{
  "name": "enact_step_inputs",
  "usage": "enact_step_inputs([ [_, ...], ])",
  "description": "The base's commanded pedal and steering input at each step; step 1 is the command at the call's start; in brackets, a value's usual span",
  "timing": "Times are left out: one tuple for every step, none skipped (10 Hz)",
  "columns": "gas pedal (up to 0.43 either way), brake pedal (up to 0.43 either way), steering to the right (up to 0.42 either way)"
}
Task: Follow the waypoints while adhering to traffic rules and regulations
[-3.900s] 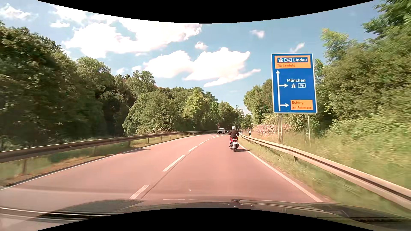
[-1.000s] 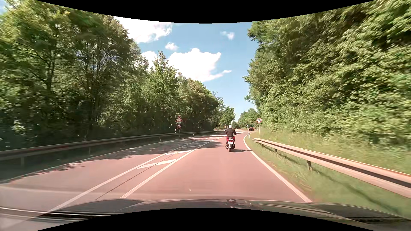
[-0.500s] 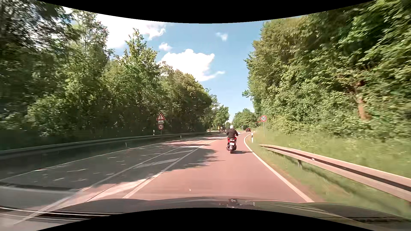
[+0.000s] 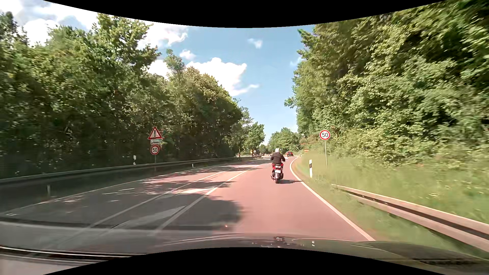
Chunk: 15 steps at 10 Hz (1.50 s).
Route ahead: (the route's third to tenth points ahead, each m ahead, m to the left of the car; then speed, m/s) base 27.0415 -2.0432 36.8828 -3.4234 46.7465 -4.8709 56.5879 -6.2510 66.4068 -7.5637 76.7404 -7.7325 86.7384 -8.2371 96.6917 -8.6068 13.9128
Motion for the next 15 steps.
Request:
enact_step_inputs([
  [0.150,0.012,0.028],
  [0.150,0.012,0.029],
  [0.150,0.012,0.029],
  [0.150,0.012,0.029],
  [0.150,0.012,0.029],
  [0.150,0.012,0.029],
  [0.150,0.012,0.029],
  [0.150,0.012,0.029],
  [0.138,0.012,0.029],
  [0.138,0.012,0.028],
  [0.138,0.012,0.026],
  [0.138,0.012,0.026],
  [0.138,0.012,0.026],
  [0.138,0.012,0.025],
  [0.138,0.012,0.024],
])
